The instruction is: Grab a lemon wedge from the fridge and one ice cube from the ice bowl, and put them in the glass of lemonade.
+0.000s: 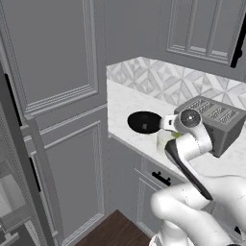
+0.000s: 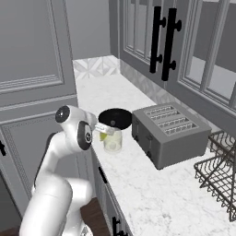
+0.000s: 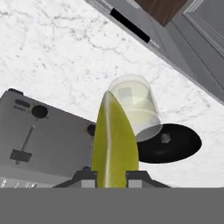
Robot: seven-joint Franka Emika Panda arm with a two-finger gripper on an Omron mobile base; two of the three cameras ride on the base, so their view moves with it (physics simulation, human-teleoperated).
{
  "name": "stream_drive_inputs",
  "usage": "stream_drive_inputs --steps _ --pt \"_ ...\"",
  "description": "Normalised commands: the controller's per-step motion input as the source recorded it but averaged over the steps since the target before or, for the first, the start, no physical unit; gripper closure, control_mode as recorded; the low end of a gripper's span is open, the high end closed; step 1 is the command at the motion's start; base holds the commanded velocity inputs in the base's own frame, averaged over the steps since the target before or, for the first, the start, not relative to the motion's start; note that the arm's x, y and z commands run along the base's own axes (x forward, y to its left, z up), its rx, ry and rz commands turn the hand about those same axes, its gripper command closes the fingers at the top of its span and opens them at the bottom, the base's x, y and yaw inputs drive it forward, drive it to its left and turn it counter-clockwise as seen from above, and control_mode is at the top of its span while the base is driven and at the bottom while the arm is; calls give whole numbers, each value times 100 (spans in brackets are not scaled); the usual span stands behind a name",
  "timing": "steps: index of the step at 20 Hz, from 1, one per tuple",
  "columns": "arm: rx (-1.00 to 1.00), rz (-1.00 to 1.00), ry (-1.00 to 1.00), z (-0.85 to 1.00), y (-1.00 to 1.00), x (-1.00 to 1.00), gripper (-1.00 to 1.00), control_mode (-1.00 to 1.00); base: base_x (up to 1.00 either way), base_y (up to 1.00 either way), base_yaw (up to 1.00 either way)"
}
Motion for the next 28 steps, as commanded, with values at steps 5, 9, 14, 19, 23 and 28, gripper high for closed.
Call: stream_drive_inputs --steps 5,9,14,19,23,28 --pt "-1 0 0 -13 0 63 100 -100 0 0 0" --pt "0 0 0 -19 0 74 100 -100 0 0 0" --pt "0 0 0 -27 -3 57 100 -100 0 0 0" --pt "0 0 0 -3 0 5 100 -100 0 0 0" --pt "0 0 0 0 -11 15 100 -100 0 0 0" --pt "0 0 0 0 -9 45 100 -100 0 0 0"
